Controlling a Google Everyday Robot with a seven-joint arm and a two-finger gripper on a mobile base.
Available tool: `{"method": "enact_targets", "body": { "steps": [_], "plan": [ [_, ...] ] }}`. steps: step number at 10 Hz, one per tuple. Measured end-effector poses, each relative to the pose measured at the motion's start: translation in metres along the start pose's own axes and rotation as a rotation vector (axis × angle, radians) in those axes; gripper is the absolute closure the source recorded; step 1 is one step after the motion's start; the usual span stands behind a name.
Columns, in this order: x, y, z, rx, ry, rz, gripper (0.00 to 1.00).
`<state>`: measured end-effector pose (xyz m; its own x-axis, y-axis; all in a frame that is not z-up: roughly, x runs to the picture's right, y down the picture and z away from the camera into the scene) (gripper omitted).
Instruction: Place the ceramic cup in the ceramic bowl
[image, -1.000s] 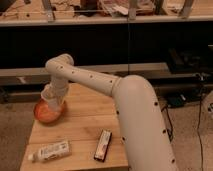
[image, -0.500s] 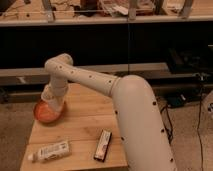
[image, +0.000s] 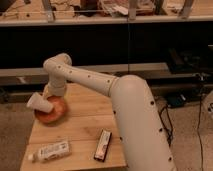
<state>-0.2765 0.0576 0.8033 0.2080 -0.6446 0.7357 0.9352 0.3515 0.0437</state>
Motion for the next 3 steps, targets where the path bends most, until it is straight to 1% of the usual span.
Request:
{"method": "enact_targets", "body": {
  "steps": [3],
  "plan": [
    [0.001,-0.0008,-0.0084,0.001,0.012,-0.004,0.2]
  ]
}}
